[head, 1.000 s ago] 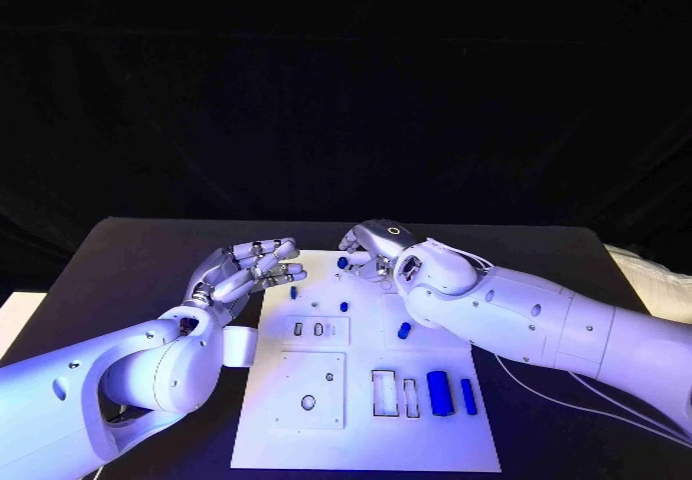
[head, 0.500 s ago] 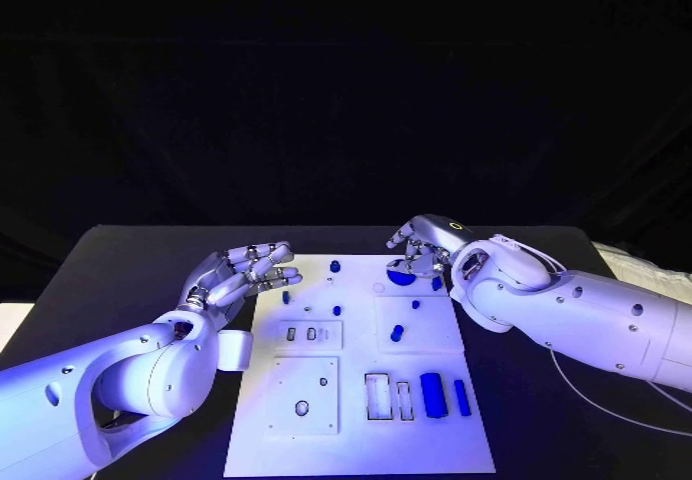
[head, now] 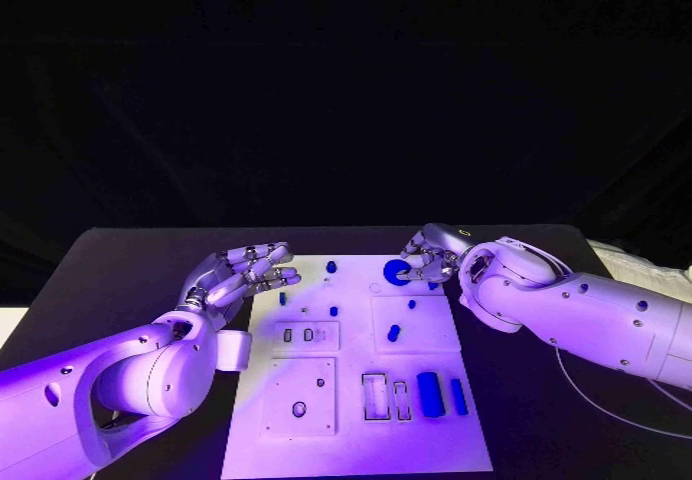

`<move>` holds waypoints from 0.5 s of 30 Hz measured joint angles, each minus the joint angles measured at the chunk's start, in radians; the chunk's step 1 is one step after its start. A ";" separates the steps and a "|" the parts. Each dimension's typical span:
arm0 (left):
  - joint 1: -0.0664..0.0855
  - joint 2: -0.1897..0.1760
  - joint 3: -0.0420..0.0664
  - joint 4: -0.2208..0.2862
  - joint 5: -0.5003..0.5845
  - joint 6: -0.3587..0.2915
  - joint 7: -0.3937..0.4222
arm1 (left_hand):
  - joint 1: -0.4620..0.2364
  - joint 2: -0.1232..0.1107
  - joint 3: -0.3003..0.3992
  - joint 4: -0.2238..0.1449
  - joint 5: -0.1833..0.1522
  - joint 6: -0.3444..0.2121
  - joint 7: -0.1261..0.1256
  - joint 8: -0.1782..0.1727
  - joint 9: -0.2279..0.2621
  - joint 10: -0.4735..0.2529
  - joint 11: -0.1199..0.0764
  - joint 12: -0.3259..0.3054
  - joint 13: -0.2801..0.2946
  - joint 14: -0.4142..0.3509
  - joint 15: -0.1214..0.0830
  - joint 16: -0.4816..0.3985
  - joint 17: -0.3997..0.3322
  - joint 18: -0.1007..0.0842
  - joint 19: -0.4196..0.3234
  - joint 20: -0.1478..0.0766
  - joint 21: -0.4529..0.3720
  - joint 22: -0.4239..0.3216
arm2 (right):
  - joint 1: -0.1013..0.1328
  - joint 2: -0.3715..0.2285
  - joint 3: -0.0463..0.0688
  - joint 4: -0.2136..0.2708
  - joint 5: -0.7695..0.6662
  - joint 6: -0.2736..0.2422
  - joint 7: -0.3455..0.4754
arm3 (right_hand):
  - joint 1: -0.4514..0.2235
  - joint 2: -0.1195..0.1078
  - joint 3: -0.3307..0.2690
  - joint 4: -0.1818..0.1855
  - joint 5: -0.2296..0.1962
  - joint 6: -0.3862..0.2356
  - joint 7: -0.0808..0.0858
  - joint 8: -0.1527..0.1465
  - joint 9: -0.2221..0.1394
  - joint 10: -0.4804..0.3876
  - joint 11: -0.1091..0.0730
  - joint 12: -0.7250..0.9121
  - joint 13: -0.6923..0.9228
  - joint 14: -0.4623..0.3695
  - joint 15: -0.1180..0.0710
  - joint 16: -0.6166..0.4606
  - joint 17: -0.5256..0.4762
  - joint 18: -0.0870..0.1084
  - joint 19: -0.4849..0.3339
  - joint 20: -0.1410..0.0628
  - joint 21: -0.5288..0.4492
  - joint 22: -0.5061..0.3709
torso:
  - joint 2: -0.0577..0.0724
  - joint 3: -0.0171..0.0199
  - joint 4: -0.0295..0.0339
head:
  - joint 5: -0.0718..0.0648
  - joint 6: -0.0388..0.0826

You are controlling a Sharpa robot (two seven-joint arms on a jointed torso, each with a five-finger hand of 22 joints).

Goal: Assemble the parts on the task board

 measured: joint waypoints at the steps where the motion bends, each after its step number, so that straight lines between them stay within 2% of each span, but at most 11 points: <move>1: 0.000 0.000 0.000 -0.001 0.000 0.000 0.000 | 0.000 0.000 0.000 0.000 0.000 0.000 0.000 0.000 0.000 0.000 0.000 0.000 0.000 0.000 0.000 0.000 0.000 0.000 0.000 0.000 0.000 0.000 | 0.000 0.002 0.000 -0.001 0.001 0.004 -0.003 | 0.000 0.000 -0.002 0.002 0.000 0.000 0.000 0.000 0.000 0.000 0.000 0.012 0.014 0.000 0.000 0.005 0.009 0.000 0.007 -0.002 0.006 0.000 | 0.000 -0.0003 0.0003 | -0.001 0.000; 9: 0.000 0.004 0.000 -0.005 0.000 0.002 -0.001 | 0.000 0.000 0.000 0.000 0.000 0.000 0.000 0.000 0.000 0.000 0.000 0.000 0.000 0.000 0.000 0.000 0.000 0.000 0.000 0.000 -0.001 0.000 | -0.001 0.019 0.000 -0.015 0.000 0.024 -0.019 | 0.014 0.007 -0.009 0.009 0.014 0.000 0.000 0.000 0.000 0.006 0.005 0.054 0.065 -0.004 0.004 0.017 0.020 0.000 0.025 0.001 0.020 0.000 | 0.000 -0.0021 0.0018 | -0.004 -0.003; 11: 0.000 0.005 0.000 -0.006 0.001 0.003 -0.001 | 0.000 0.000 0.000 0.000 0.000 0.000 0.000 0.000 0.000 0.000 0.000 0.000 0.000 0.000 0.000 -0.004 0.001 0.000 0.000 0.000 -0.004 -0.001 | 0.000 0.023 0.000 -0.021 -0.001 0.027 -0.023 | 0.014 0.007 -0.009 0.009 0.017 0.000 0.000 0.000 0.000 0.013 0.005 0.069 0.079 -0.001 0.006 0.022 0.020 -0.014 0.028 0.001 0.026 0.000 | 0.000 -0.0026 0.0024 | -0.005 -0.004; 15: 0.000 0.006 0.000 -0.006 0.001 0.004 -0.002 | 0.000 0.000 0.000 0.000 0.000 0.000 0.000 0.000 0.000 0.000 0.000 0.000 0.000 0.000 0.000 -0.004 0.001 0.000 0.000 0.000 -0.004 -0.001 | 0.000 0.031 0.000 -0.031 -0.007 0.033 -0.029 | 0.024 0.016 -0.012 0.012 0.031 0.005 0.005 0.006 0.002 0.019 0.004 0.099 0.112 0.000 0.007 0.029 0.020 -0.015 0.028 0.001 0.034 0.000 | 0.000 -0.0027 0.0035 | -0.006 -0.006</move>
